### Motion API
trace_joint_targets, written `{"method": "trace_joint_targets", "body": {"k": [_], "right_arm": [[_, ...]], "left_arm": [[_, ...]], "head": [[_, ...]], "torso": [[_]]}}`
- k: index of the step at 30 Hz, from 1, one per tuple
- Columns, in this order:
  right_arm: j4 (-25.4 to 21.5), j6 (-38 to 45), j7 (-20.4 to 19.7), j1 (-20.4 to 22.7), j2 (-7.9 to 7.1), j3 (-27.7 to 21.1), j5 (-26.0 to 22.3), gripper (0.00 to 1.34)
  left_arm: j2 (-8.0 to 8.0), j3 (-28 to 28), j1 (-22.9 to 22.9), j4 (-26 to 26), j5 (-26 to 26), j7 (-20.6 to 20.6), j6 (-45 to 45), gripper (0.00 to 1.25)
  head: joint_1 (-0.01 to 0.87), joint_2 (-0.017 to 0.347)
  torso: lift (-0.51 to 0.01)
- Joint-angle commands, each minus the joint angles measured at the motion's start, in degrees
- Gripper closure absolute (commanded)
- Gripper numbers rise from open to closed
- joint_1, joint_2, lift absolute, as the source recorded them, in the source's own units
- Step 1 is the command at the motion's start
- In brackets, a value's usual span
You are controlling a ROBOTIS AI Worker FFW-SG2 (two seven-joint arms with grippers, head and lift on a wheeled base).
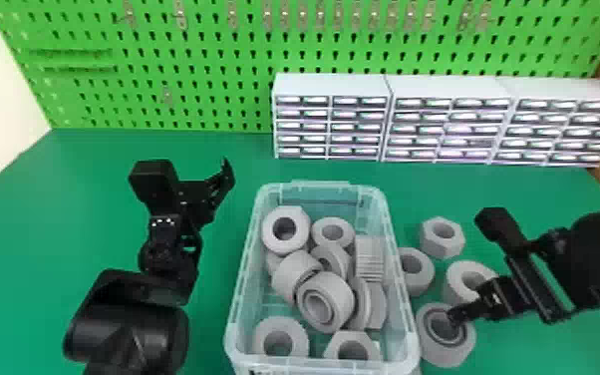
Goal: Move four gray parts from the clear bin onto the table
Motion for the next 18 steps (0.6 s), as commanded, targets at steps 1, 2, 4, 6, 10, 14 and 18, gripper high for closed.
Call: {"method": "trace_joint_targets", "body": {"k": [1,2,4,6,10,14,18], "right_arm": [[-1.32,0.08,0.00,-0.56,-0.01,-0.83,-0.23,0.48],[-2.03,0.08,0.00,-0.48,-0.01,-1.53,-0.23,0.48],[-3.34,0.08,0.00,-0.21,0.34,-3.64,-0.23,0.48],[-4.31,0.08,0.00,-0.04,0.87,-5.84,-0.14,0.48],[-6.42,0.08,0.00,0.32,2.27,-10.32,-0.05,0.48],[-7.83,0.08,0.00,0.76,4.56,-14.89,-0.85,0.48],[-8.62,0.08,0.09,0.14,6.05,-17.00,-1.46,0.48]], "left_arm": [[0.03,0.08,0.01,0.00,0.00,0.00,0.00,0.14],[0.03,0.08,0.01,0.00,0.00,0.00,0.00,0.14],[-0.06,0.08,0.01,0.00,0.18,0.00,0.00,0.14],[-0.06,0.08,0.10,0.00,0.18,0.00,0.00,0.14],[-0.15,-0.01,0.27,0.09,0.09,0.00,0.00,0.14],[-0.50,0.08,0.27,0.17,0.09,0.00,0.00,0.14],[-0.85,0.08,0.27,0.44,-0.18,0.00,0.00,0.14]], "head": [[0.693,0.072],[0.693,0.072],[0.693,0.072],[0.693,0.072],[0.693,0.072],[0.693,0.072],[0.693,0.072]], "torso": [[-0.052],[-0.052],[-0.052],[-0.052],[-0.052],[-0.052],[-0.052]]}}
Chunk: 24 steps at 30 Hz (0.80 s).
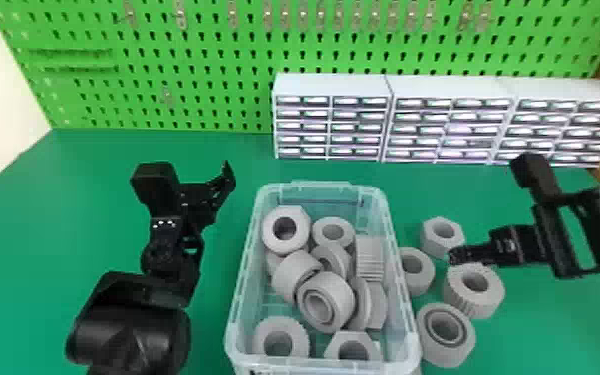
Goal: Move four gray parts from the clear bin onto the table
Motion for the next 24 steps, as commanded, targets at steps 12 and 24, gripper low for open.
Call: {"method": "trace_joint_targets", "body": {"k": [12,24], "right_arm": [[-6.78,-2.64,0.01,0.07,5.47,-11.40,1.15,0.49],[-11.44,-14.85,0.01,1.30,8.37,-14.30,5.72,0.49]], "left_arm": [[-1.86,-0.34,-0.44,0.58,-1.54,-0.09,-0.09,0.14],[-2.57,-0.16,-0.70,0.58,-1.80,-0.09,-1.41,0.14]], "head": [[0.693,0.072],[0.693,0.072]], "torso": [[-0.052],[-0.052]]}}
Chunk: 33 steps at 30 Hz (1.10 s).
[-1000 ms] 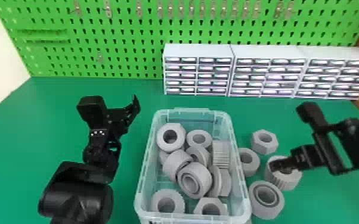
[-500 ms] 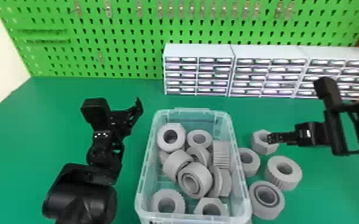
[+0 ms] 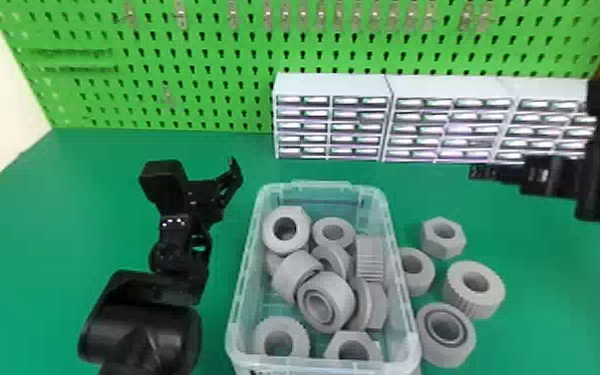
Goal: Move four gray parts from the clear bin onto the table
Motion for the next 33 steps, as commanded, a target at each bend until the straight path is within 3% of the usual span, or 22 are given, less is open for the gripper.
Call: {"method": "trace_joint_targets", "body": {"k": [1,11,20,29,33], "right_arm": [[-1.67,-3.97,0.00,0.61,0.97,-0.28,2.63,0.49],[-3.17,-11.62,-0.17,1.75,2.20,1.39,7.64,0.49],[-2.55,-25.51,-6.68,5.80,4.22,1.65,6.67,0.49],[-0.62,-35.97,-7.38,8.87,5.37,1.57,8.25,0.49],[0.17,-41.77,-7.38,10.63,6.69,2.53,11.33,0.49]], "left_arm": [[-0.09,-0.34,0.04,-0.09,0.11,-0.09,-0.82,0.14],[-0.35,-0.87,-0.22,-0.53,0.29,-1.58,-0.90,0.14],[-0.44,-0.69,-0.14,-2.02,0.46,-1.58,-0.02,0.14],[-0.44,-0.52,-0.05,-3.34,1.08,-1.58,2.09,0.14],[-0.44,-0.25,-0.05,-3.87,1.08,-1.76,2.70,0.14]], "head": [[0.693,0.072],[0.693,0.072],[0.693,0.072],[0.693,0.072],[0.693,0.072]], "torso": [[-0.052],[-0.052],[-0.052],[-0.052],[-0.052]]}}
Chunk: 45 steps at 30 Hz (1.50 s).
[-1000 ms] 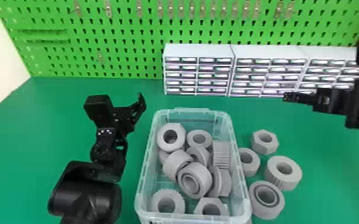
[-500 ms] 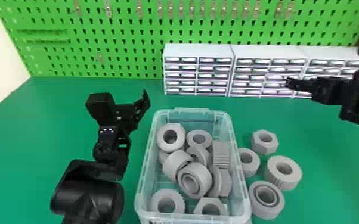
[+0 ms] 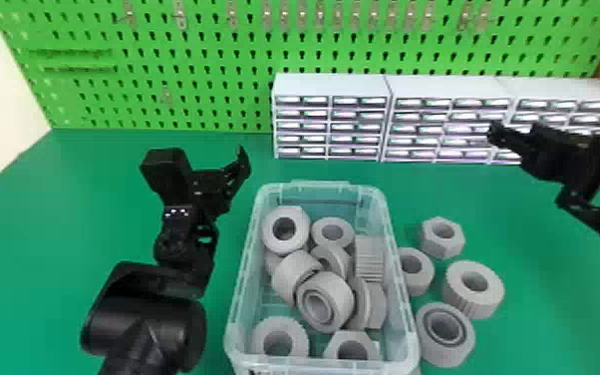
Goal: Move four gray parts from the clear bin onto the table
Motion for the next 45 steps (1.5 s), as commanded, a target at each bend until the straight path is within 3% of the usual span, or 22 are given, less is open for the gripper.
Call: {"method": "trace_joint_targets", "body": {"k": [1,10,13,24,37,45], "right_arm": [[0.97,-7.09,0.01,2.01,1.43,1.28,4.13,0.49],[1.85,-11.14,0.01,2.89,1.08,5.14,11.25,0.50],[1.85,-13.33,0.01,3.76,1.61,5.23,12.66,0.50],[3.43,-21.07,0.01,6.93,3.80,5.49,14.68,0.50],[5.89,-28.80,0.01,7.28,4.42,8.04,15.30,0.50],[6.07,-29.33,0.01,7.37,4.59,7.96,14.86,0.50]], "left_arm": [[-0.09,0.23,0.03,-0.64,0.06,-0.10,0.89,0.14],[-0.09,1.02,0.20,-0.91,0.06,-0.72,1.94,0.14],[-0.09,0.93,0.11,-0.91,-0.29,-0.72,2.03,0.14],[-0.17,1.28,0.73,-0.91,-0.64,-1.51,2.29,0.14],[-0.17,1.46,0.20,-1.00,-0.29,-2.21,2.21,0.14],[-0.17,1.81,0.46,-1.26,-0.38,-2.39,2.21,0.14]], "head": [[0.693,0.072],[0.693,0.072],[0.693,0.072],[0.693,0.072],[0.693,0.072],[0.693,0.072]], "torso": [[-0.052],[-0.052],[-0.052],[-0.052],[-0.052],[-0.052]]}}
